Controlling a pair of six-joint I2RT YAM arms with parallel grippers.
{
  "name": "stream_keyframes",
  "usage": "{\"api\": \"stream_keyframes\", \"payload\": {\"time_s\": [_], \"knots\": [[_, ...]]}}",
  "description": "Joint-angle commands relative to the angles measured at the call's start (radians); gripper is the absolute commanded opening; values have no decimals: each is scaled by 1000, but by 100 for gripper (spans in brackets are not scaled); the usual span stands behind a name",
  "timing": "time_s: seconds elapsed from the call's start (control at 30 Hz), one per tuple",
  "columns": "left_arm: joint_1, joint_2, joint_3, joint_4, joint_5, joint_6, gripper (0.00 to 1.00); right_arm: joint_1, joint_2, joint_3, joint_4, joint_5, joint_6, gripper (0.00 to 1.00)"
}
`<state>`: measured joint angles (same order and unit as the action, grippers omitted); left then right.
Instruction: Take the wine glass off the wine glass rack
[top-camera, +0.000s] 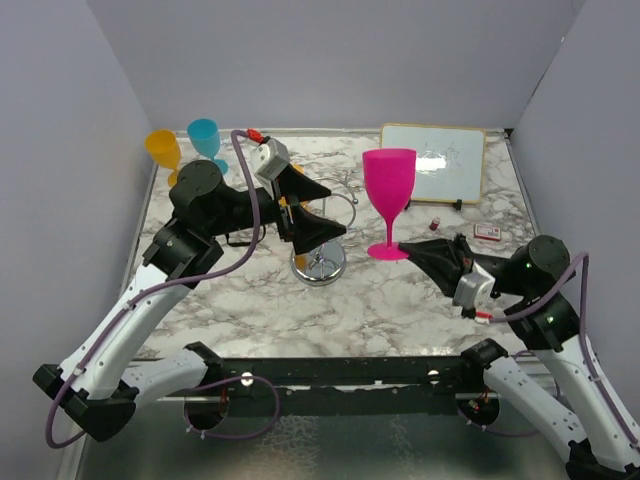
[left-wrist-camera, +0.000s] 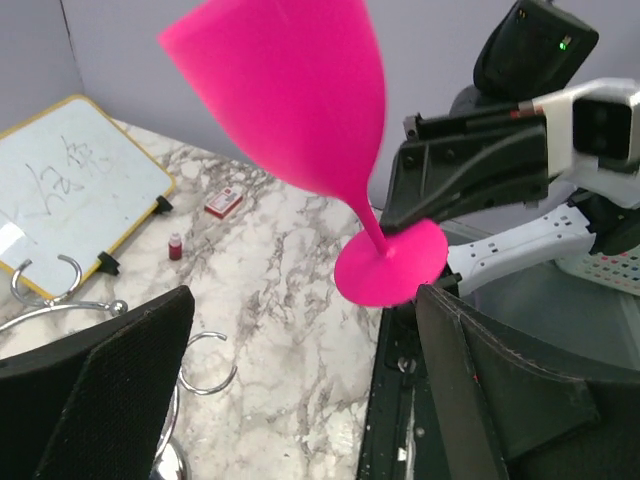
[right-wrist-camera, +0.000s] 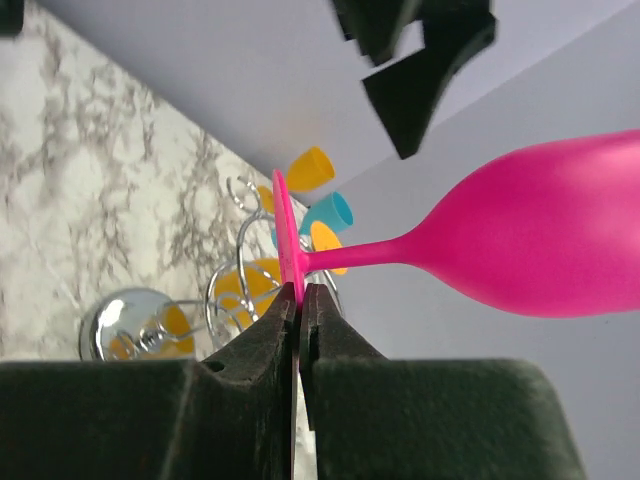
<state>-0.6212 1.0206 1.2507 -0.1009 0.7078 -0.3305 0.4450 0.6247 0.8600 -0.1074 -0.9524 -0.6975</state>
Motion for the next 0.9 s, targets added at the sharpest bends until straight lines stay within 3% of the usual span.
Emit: {"api": "stream_keyframes", "payload": {"time_s": [0.0,0.17,0.33,0.7,0.87], "knots": [[3,33,100,-131,-2,-32,96,25,-92,-67,-294,27,-522,2],[3,64,220,-232,-12,-34,96,76,-187,-159,-432,272,-776,2],[3,65,236,-264,-83,-88,96,99,-382,-346,-397,508,-929,2],[-26,235,284,-313,21,-178,79,173,-403,-339,-484,532,-1068,2],[-103,336,406,-499,-84,-110,74,232,-390,-329,-495,599,-1113,2]]}}
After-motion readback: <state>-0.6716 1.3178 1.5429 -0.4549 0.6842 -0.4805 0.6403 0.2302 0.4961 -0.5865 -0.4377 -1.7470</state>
